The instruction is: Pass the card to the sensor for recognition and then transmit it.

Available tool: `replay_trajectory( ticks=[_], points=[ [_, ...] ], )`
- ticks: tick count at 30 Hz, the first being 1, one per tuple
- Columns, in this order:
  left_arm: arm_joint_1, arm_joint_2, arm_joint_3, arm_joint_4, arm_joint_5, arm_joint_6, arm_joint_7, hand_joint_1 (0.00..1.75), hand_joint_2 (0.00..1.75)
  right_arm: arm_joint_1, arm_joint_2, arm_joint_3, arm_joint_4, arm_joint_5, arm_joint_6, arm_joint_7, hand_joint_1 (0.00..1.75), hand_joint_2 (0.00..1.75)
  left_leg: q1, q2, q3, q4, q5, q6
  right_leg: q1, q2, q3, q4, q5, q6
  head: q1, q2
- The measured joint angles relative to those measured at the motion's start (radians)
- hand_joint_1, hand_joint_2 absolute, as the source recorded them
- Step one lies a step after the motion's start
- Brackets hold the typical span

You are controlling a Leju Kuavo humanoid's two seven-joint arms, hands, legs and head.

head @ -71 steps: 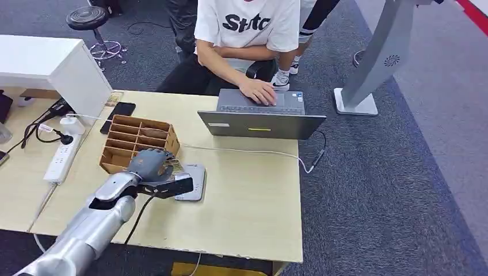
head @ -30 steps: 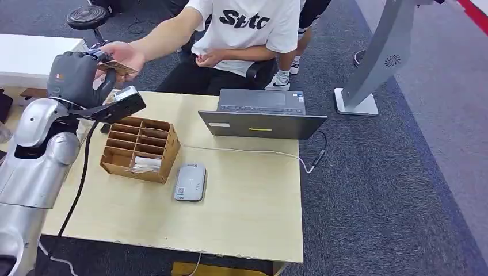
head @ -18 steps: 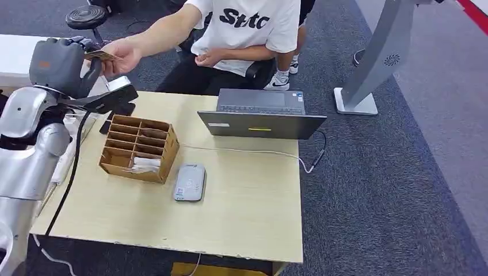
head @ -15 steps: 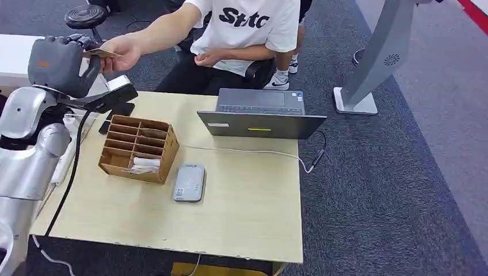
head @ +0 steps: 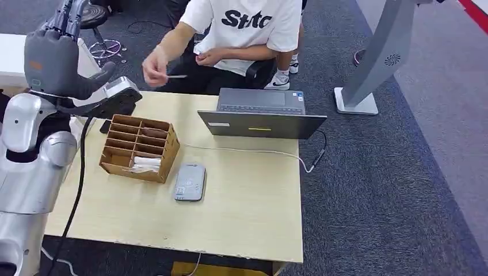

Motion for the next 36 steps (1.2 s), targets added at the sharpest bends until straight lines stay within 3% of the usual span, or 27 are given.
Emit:
replay_trajectory(
  ticks=[12, 17, 21, 24, 30, 36],
  points=[
    [0.079, -0.01, 0.006, -0.024, 0.029, 0.006, -0.039, 0.0, 1.75, 0.0, 0.002, -0.011, 0.0, -0.001, 0.001, 0.0, 0.0, 1.75, 0.0, 0.0, 0.0, 0.0, 0.001, 0.0, 0.0, 0.0, 0.0, 0.0, 0.0, 0.0, 0.0, 0.0],
    [0.113, 0.006, 0.005, -0.038, 0.089, -0.158, -0.063, 0.0, 1.75, 0.0, 0.004, -0.031, 0.0, -0.014, -0.002, 0.004, 0.0, 1.75, 0.0, 0.0, 0.0, 0.0, 0.001, 0.0, 0.0, 0.0, 0.0, 0.0, 0.0, 0.0, 0.0, 0.0],
    [0.132, 0.019, 0.005, -0.048, 0.095, -0.176, -0.069, 0.0, 1.75, 0.002, 0.004, -0.045, 0.0, -0.014, -0.003, 0.005, 0.0, 1.75, 0.0, 0.0, 0.0, 0.0, 0.001, -0.001, 0.0, -0.001, 0.0, 0.0, 0.0, 0.0, 0.0, 0.0],
    [0.143, 0.037, -0.001, -0.06, 0.097, -0.251, -0.07, 0.0, 1.75, 0.002, 0.005, -0.053, 0.0, -0.019, -0.003, 0.009, 0.0, 1.75, 0.0, 0.0, 0.0, 0.0, 0.001, -0.001, 0.0, 0.0, 0.0, 0.0, 0.0, 0.0, 0.0, 0.0],
    [0.162, 0.075, -0.029, -0.067, 0.131, -0.327, -0.077, 0.0, 1.75, 0.003, 0.007, -0.069, 0.0, -0.026, -0.002, 0.004, 0.0, 1.75, 0.0, 0.0, 0.0, 0.0, 0.001, -0.001, 0.0, -0.001, 0.0, 0.0, 0.0, 0.0, 0.0, 0.0],
    [0.209, 0.164, -0.106, -0.136, 0.167, -0.391, -0.109, 0.0, 1.75, 0.004, 0.008, -0.092, 0.0, -0.035, -0.003, 0.002, 0.0, 1.75, 0.0, 0.001, 0.0, 0.0, 0.001, -0.001, 0.0, 0.0, 0.0, 0.0, 0.0, -0.001, 0.0, 0.0]
  ],
)
